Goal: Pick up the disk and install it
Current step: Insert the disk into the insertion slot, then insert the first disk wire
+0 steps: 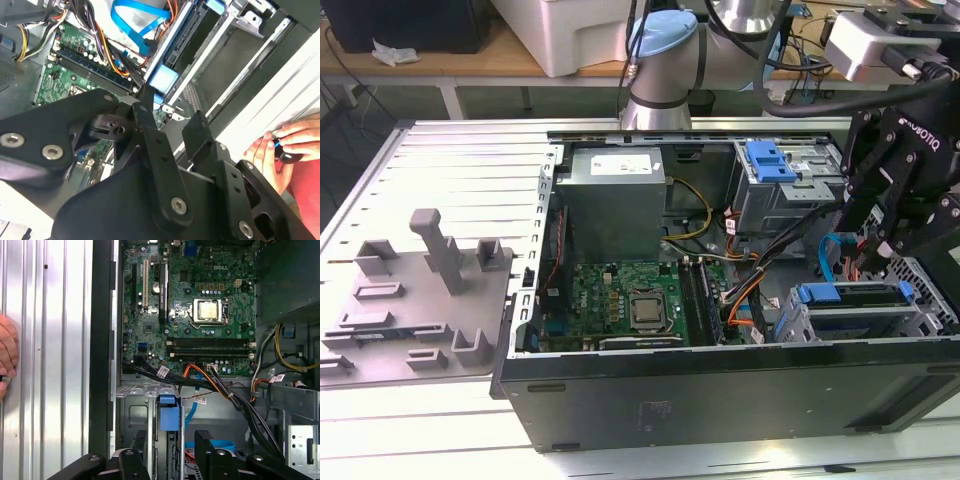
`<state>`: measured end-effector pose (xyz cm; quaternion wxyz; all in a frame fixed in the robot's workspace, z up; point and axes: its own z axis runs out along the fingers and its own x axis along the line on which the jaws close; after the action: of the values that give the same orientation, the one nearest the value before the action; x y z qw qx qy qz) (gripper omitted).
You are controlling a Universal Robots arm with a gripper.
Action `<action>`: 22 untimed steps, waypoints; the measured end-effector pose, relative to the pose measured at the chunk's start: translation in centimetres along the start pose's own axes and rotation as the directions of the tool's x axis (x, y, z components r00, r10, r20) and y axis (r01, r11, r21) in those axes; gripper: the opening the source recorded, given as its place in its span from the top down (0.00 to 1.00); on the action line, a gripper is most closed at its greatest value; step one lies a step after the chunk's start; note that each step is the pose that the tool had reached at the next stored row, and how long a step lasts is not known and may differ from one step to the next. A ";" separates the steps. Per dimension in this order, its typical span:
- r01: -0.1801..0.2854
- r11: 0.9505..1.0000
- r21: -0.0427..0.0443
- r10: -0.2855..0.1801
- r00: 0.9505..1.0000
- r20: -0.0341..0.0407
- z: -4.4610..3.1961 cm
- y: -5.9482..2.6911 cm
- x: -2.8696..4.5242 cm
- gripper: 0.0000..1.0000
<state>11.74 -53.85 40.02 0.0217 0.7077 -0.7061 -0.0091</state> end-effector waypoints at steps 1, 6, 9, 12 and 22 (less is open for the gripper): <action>0.000 1.000 0.000 0.000 1.000 0.000 0.00 0.00 0.00 0.49; 0.000 1.000 0.000 0.000 1.000 0.000 0.00 0.00 0.00 0.49; 0.000 1.000 0.000 0.000 1.000 0.000 0.01 0.00 0.00 0.49; 0.000 1.000 0.000 0.000 1.000 0.000 0.01 0.00 0.00 0.49; 0.000 1.000 0.000 0.000 1.000 0.000 0.03 0.06 0.00 0.49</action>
<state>11.68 -53.85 39.99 0.0217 0.7077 -0.7061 -0.0090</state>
